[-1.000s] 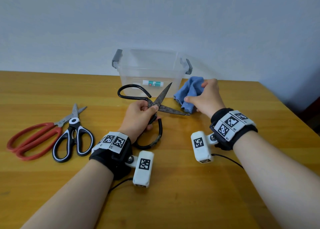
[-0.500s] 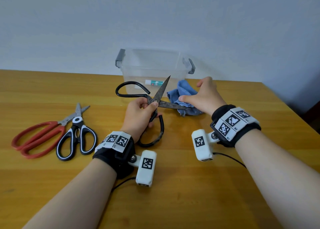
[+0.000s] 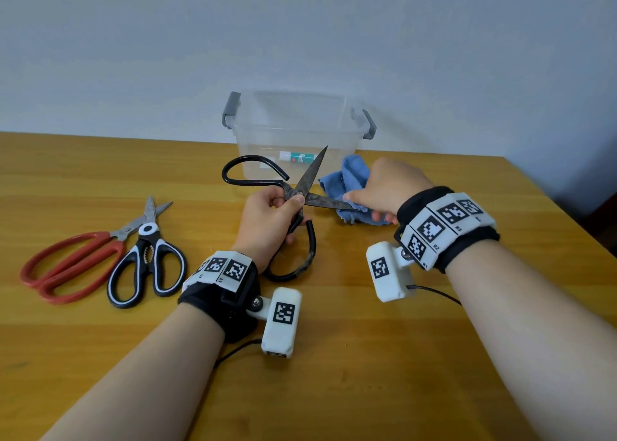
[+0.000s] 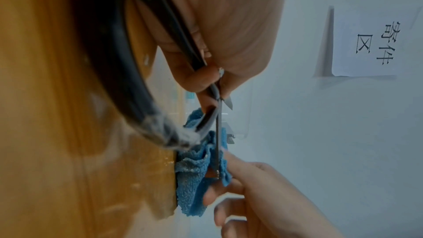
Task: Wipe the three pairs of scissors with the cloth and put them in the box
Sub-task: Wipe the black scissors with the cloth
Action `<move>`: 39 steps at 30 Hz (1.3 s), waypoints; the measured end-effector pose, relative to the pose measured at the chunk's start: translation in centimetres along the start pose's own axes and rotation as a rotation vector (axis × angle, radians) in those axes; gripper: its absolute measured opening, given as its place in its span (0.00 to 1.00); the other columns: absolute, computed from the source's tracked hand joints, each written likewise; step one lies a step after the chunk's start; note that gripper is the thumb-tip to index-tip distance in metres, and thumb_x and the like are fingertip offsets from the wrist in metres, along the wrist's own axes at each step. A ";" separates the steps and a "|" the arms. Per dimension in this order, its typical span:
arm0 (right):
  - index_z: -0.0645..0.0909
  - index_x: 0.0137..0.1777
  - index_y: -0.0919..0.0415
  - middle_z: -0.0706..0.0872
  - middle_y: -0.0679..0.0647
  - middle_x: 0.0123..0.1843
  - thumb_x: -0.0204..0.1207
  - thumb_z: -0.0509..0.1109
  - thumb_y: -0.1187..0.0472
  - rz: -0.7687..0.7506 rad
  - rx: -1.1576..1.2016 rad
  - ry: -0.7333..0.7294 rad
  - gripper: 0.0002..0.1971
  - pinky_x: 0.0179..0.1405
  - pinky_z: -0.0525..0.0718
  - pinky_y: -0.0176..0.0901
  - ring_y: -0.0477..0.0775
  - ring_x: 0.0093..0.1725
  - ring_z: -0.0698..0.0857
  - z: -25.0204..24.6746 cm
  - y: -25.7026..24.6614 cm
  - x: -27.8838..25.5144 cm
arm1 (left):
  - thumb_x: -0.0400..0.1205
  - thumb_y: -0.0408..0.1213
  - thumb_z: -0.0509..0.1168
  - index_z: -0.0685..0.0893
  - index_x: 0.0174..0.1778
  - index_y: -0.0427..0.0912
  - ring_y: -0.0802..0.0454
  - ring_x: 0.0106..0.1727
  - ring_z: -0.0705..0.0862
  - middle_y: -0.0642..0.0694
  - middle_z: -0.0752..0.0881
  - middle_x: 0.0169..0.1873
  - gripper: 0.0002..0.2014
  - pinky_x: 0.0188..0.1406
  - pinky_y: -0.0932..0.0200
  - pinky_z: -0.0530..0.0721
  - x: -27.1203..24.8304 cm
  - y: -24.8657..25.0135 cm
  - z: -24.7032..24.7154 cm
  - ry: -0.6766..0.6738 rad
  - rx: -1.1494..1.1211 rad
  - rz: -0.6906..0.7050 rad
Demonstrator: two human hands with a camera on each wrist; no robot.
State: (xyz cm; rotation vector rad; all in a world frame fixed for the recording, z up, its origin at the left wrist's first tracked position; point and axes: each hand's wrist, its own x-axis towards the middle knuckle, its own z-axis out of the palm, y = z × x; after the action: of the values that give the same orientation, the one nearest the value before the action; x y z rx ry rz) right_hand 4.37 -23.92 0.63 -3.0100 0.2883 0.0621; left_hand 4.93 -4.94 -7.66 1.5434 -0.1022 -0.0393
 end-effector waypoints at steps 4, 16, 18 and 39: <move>0.68 0.29 0.57 0.71 0.52 0.27 0.79 0.71 0.54 -0.017 0.179 0.162 0.21 0.27 0.69 0.41 0.52 0.24 0.74 0.1 -0.2 0.6 | 0.88 0.32 0.68 0.69 0.42 0.40 0.52 0.37 0.94 0.53 0.79 0.20 0.14 0.13 0.63 0.69 0.0 0.0 0.0 0.002 -0.002 0.004; 0.85 0.43 0.72 0.88 0.57 0.35 0.82 0.73 0.61 -0.062 1.246 0.522 0.12 0.24 0.84 0.41 0.49 0.29 0.89 -1.8 -0.3 0.1 | 0.88 0.33 0.69 0.72 0.45 0.39 0.51 0.38 0.94 0.41 0.79 0.32 0.11 0.16 0.59 0.69 0.3 -0.3 0.0 0.001 0.005 -0.005; 0.81 0.40 0.73 0.81 0.52 0.31 0.77 0.74 0.65 -0.062 1.111 0.657 0.10 0.32 0.81 0.34 0.41 0.29 0.81 -1.9 0.2 0.3 | 0.87 0.33 0.69 0.71 0.44 0.39 0.51 0.39 0.95 0.40 0.77 0.33 0.12 0.17 0.59 0.69 0.3 -0.4 0.0 0.001 0.006 -0.005; 0.92 0.43 0.59 0.89 0.52 0.41 0.79 0.73 0.56 -0.373 0.355 0.142 0.09 0.45 0.84 0.50 0.53 0.42 0.86 1.9 -3.4 -1.7 | 0.88 0.30 0.64 0.75 0.42 0.37 0.56 0.24 0.87 0.34 0.76 0.34 0.09 0.13 0.62 0.70 0.3 -0.4 -0.1 -0.013 0.066 0.015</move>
State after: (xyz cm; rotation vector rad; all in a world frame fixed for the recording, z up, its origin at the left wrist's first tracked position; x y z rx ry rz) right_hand 3.26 -20.10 -0.77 -2.6635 -0.2306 -0.2134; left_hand 5.28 -4.83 -8.02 1.6083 -0.1269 -0.0343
